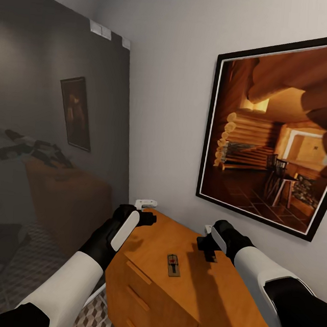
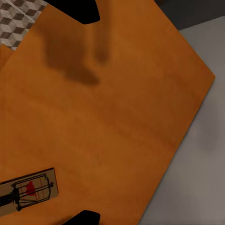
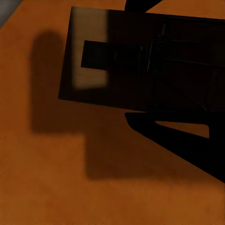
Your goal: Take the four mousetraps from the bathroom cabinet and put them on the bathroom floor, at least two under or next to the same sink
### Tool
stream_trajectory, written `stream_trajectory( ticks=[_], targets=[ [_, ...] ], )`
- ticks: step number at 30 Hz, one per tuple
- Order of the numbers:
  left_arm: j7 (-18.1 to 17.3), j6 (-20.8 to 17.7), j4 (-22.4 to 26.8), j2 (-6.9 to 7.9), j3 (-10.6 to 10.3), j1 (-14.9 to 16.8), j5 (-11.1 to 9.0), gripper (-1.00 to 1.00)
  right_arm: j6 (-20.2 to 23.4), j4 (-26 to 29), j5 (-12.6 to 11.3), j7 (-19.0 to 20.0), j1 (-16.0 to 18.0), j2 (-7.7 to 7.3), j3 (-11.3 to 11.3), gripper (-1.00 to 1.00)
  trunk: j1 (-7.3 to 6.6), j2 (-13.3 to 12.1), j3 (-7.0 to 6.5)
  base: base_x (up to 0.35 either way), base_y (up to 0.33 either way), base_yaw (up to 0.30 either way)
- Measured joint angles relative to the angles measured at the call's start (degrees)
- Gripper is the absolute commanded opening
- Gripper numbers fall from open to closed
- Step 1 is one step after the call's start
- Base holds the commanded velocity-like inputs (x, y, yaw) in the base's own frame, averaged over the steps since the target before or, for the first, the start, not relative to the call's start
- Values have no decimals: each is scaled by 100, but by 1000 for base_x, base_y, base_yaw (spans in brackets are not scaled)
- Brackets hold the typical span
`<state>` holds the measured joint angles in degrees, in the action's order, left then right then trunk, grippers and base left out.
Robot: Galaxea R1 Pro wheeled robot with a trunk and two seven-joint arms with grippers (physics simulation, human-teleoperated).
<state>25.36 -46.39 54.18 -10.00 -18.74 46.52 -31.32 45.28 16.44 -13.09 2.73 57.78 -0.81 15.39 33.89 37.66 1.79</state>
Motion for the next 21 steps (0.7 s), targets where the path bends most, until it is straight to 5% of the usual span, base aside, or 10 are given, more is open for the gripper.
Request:
stream_trajectory(
  ticks=[21],
  targets=[
    [-15, 0, 1, 0, 1, 0, 1, 100, 0, 0, -2, -2, 0, 0, 0, -100, 1, 0, 0, -54, -45, 0]
  ],
)
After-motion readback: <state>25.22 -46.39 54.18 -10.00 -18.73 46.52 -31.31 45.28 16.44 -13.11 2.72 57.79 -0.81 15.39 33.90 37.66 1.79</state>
